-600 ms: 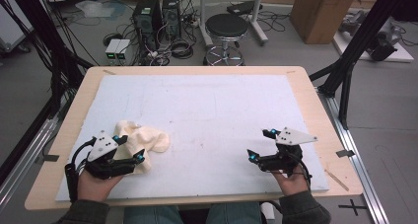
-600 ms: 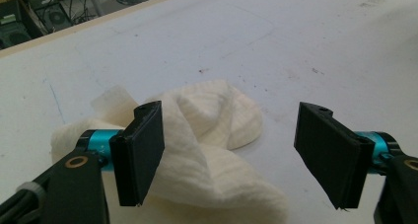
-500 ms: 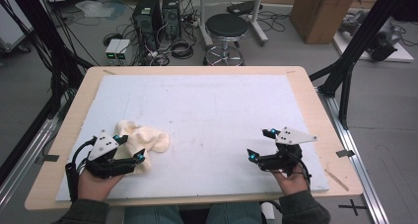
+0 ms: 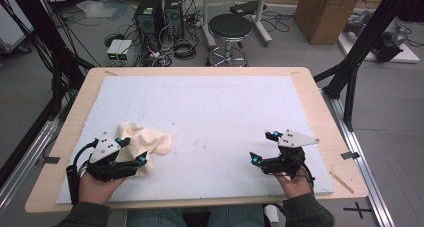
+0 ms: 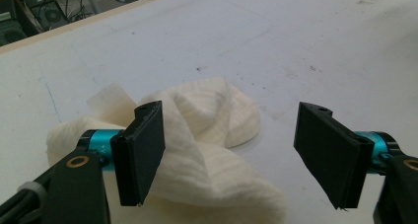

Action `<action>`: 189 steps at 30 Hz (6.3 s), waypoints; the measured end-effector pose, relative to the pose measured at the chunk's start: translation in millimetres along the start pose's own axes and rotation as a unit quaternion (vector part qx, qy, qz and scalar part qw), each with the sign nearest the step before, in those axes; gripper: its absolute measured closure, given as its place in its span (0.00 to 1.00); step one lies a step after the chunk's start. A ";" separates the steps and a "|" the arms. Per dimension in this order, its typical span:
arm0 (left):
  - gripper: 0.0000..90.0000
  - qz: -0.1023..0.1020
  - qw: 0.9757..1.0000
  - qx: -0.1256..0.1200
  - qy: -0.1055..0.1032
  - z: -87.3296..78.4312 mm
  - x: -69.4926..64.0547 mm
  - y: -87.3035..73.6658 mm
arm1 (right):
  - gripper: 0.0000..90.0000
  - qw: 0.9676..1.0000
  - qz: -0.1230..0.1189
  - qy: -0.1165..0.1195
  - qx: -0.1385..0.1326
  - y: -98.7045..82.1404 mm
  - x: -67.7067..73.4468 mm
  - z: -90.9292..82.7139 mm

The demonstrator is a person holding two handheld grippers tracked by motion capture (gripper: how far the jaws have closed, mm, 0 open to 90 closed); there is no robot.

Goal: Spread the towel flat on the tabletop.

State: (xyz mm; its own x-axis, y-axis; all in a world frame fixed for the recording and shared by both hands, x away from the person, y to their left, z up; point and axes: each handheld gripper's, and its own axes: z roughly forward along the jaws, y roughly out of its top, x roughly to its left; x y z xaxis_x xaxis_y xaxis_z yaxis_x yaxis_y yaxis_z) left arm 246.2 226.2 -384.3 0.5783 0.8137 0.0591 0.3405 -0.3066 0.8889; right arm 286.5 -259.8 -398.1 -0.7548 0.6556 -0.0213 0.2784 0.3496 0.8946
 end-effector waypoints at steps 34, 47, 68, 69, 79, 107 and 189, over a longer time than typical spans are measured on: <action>0.30 -0.022 0.999 -0.002 0.043 0.8 23.7 4.8 | 0.13 1.000 -0.012 0.000 0.015 -2.4 3.9 3.1; 0.29 -0.039 0.997 0.048 0.052 33.7 33.7 -8.7 | 0.13 1.000 -0.017 -0.004 0.015 -4.1 2.7 0.3; 0.76 -0.027 0.990 0.134 0.041 62.7 40.0 -21.7 | 0.13 1.000 -0.020 0.001 0.022 -7.0 3.8 5.2; 0.81 -0.027 0.990 0.135 0.041 62.5 40.5 -22.6 | 0.13 1.000 -0.016 0.002 0.025 -7.5 4.4 5.2; 0.88 -0.036 0.991 0.125 0.039 59.5 41.5 -22.9 | 0.13 1.000 -0.017 0.002 0.024 -8.6 2.9 4.5; 0.89 0.009 0.998 0.060 -0.025 51.9 -4.2 34.1 | 0.13 1.000 -0.021 -0.005 0.010 -4.9 2.3 2.6; 0.66 0.090 0.969 0.141 -0.184 131.6 -61.2 14.1 | 0.13 0.999 -0.025 0.019 0.013 -4.1 3.3 12.4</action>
State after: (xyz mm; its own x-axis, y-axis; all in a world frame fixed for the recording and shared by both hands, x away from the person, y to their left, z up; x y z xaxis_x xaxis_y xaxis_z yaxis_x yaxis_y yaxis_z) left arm 313.2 107.0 -435.1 0.8547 0.5190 -0.0110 0.3684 -0.5916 0.7171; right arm 290.2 -250.8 -407.4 -0.7894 0.6119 -0.0484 0.2546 0.3982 0.8812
